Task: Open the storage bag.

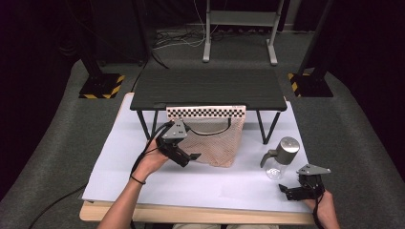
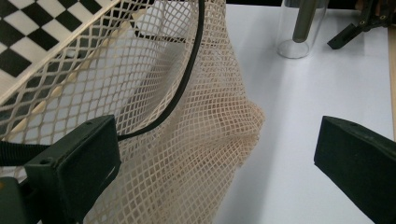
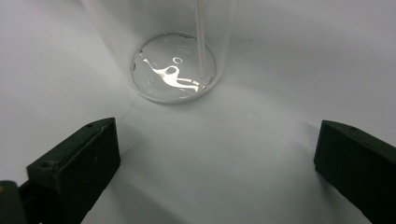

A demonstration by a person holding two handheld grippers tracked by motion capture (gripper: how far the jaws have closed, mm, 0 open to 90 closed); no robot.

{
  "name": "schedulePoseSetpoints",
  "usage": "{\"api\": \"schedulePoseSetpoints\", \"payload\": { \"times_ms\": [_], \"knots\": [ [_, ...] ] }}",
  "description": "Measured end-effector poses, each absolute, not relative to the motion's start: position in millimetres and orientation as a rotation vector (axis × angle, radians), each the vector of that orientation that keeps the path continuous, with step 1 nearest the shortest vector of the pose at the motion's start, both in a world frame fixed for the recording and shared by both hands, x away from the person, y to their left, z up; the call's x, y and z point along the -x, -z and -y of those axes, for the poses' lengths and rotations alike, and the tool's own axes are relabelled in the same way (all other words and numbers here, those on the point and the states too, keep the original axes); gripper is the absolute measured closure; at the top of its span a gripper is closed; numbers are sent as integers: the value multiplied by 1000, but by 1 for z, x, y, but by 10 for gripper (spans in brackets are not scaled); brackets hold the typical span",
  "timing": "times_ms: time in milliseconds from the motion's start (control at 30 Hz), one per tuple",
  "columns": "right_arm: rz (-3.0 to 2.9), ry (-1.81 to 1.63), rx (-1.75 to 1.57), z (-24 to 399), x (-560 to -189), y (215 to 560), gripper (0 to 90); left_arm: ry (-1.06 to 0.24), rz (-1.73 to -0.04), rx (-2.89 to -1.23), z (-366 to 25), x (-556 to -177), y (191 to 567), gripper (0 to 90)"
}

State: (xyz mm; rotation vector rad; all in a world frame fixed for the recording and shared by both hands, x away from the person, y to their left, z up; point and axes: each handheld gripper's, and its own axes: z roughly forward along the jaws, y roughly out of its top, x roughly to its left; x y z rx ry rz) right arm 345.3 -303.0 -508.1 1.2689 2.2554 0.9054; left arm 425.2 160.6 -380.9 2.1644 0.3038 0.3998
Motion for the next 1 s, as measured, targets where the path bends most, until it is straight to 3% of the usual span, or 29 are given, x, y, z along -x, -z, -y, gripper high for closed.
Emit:
{"api": "schedulePoseSetpoints", "payload": {
  "times_ms": [1000],
  "knots": [
    [-2253,-905,-1264,303,-345,508,0,-428,-187,-2196,-135,-444,379,1]
  ]
}}
